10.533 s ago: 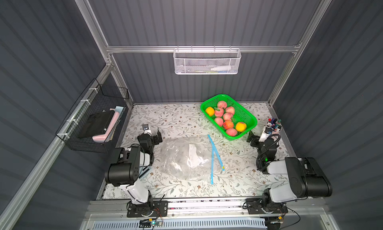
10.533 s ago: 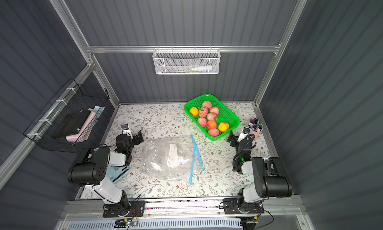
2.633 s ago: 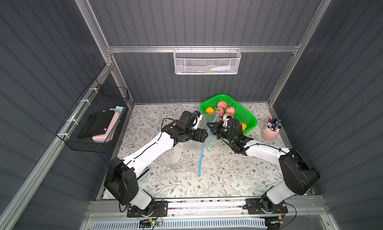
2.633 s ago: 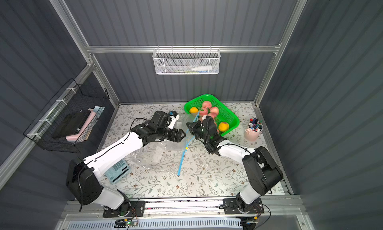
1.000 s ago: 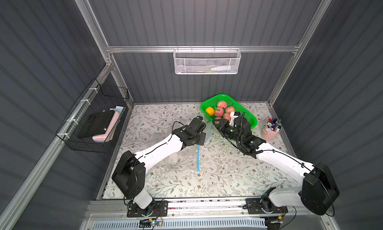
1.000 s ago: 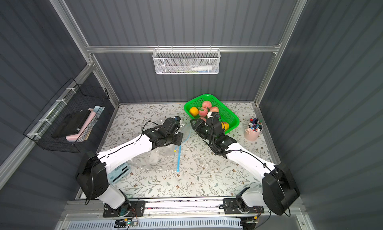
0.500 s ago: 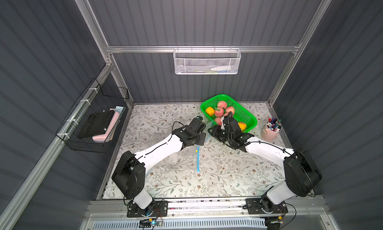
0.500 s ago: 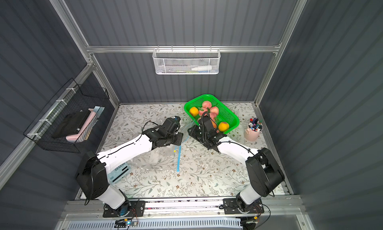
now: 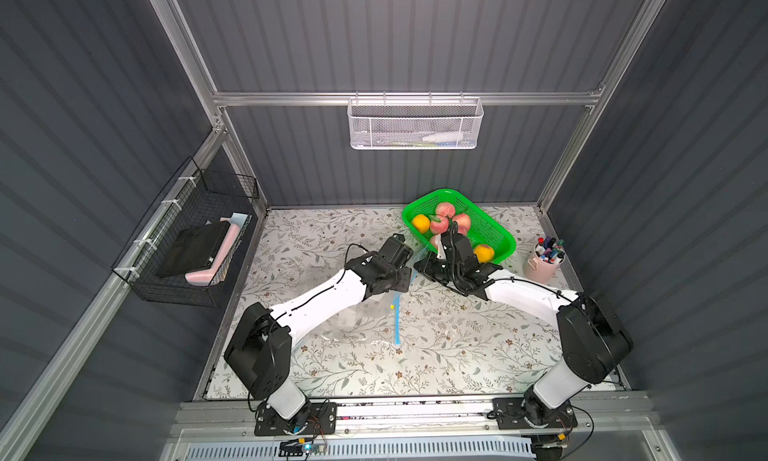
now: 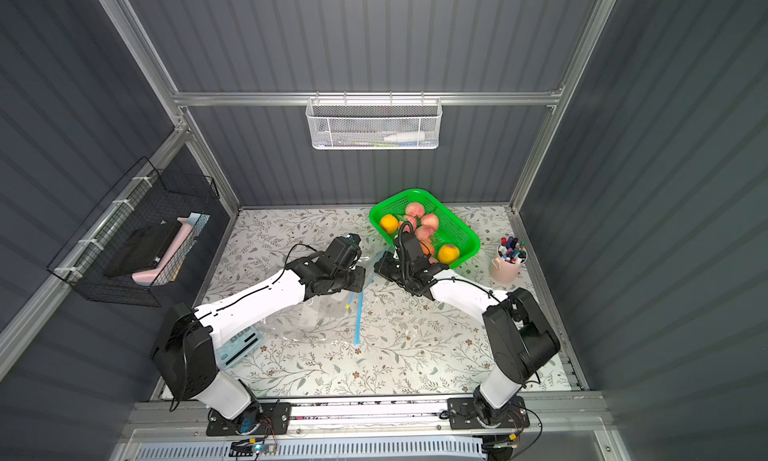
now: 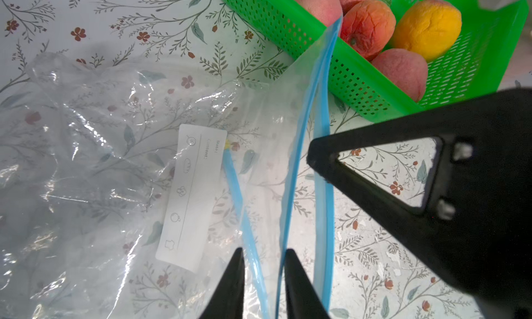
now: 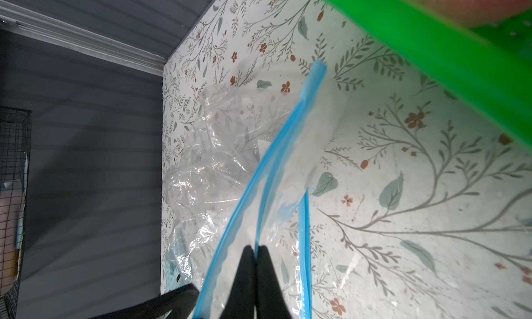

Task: Place the peach in a zip-top bag and seal the zipper
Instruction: Open the zipper food storage bag.

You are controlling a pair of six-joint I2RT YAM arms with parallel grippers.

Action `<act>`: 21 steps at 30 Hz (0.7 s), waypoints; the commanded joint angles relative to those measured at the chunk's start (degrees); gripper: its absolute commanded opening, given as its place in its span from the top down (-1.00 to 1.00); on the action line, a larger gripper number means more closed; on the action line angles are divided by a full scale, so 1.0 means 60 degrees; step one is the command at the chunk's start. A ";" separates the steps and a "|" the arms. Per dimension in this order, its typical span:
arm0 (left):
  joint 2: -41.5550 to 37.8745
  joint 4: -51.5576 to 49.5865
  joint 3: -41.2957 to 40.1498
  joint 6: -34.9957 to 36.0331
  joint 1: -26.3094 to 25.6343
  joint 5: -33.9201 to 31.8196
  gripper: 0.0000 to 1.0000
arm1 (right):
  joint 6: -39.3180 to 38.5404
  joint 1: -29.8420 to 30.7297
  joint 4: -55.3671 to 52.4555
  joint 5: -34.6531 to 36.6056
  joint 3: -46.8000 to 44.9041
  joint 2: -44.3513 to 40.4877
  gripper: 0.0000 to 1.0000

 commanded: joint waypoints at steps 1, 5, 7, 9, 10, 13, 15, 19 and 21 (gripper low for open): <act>0.0156 -0.0183 0.0317 0.0169 0.0027 -0.0260 0.47 | -0.0175 0.0056 0.0170 -0.0578 0.0011 -0.0363 0.98; 0.0395 -0.0291 0.0603 0.0466 0.0039 -0.0361 0.51 | -0.0081 0.0053 0.0373 -0.0815 -0.0189 -0.0545 0.98; 0.0521 -0.0385 0.0724 0.0580 0.0034 -0.0403 0.57 | -0.0099 0.0048 0.0476 -0.0898 -0.0267 -0.0619 0.98; 0.0631 -0.0460 0.0840 0.0663 0.0036 -0.0389 0.67 | -0.0200 0.0043 0.0414 -0.0951 -0.0239 -0.0601 0.98; 0.0660 -0.0484 0.0901 0.0698 0.0030 -0.0405 0.73 | -0.0267 0.0046 0.0354 -0.0963 -0.0239 -0.0593 0.97; 0.0597 -0.0535 0.1034 0.0730 0.0038 -0.0656 0.86 | -0.0488 0.0045 0.0157 -0.0886 -0.0283 -0.0610 0.89; 0.0445 -0.0548 0.1091 0.0698 0.0038 -0.0980 0.91 | -0.0671 0.0047 -0.0135 -0.0685 -0.0269 -0.0612 0.80; 0.0136 -0.0865 0.1315 0.0501 0.0037 -0.2027 0.95 | -0.0994 0.0057 -0.0700 -0.0223 -0.0167 -0.0650 0.56; -0.0038 -0.0994 0.1321 0.0414 0.0035 -0.2609 0.95 | -0.1134 0.0081 -0.0830 0.0194 -0.0109 -0.0650 0.51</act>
